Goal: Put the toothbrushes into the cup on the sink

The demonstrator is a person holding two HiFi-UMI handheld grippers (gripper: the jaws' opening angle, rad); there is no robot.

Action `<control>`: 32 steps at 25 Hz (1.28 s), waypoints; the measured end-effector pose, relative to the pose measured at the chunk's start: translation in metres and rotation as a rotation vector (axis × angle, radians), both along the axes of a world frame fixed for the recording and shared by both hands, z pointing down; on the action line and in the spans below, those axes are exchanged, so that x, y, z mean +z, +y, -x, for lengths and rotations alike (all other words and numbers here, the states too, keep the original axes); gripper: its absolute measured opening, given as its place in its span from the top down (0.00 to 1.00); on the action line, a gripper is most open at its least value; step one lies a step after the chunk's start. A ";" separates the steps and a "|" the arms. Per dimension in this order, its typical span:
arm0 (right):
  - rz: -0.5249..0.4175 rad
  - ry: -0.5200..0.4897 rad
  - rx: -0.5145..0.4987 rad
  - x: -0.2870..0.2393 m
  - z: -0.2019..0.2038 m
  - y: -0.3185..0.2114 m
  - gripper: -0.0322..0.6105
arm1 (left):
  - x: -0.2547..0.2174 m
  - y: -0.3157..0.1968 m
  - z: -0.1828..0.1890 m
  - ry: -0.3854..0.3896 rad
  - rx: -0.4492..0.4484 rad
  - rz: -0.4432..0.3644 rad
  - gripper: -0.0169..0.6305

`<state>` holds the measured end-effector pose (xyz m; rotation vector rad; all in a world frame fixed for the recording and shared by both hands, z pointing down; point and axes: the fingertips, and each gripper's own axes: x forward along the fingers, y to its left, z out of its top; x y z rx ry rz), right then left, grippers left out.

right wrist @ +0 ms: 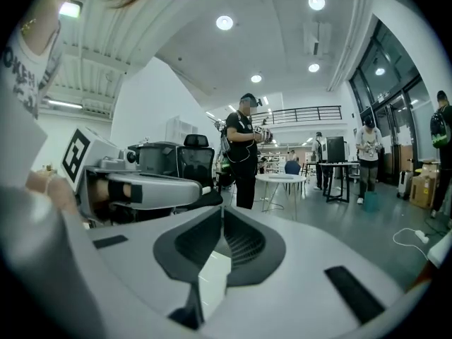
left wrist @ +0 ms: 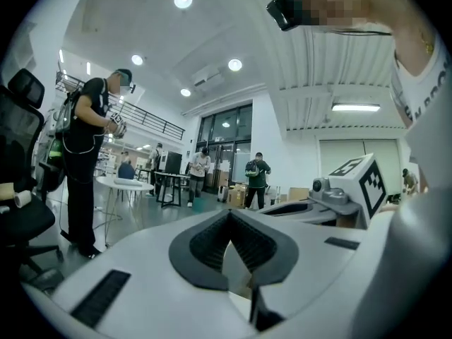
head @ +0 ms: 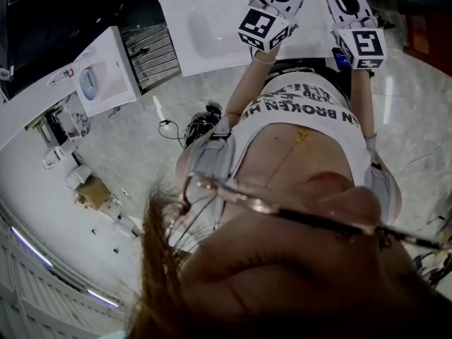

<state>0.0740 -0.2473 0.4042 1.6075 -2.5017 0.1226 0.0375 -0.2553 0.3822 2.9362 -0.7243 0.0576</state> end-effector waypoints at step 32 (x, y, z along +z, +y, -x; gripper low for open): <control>-0.065 0.038 -0.051 -0.045 0.025 0.018 0.90 | -0.039 0.024 0.012 0.020 0.014 -0.077 0.95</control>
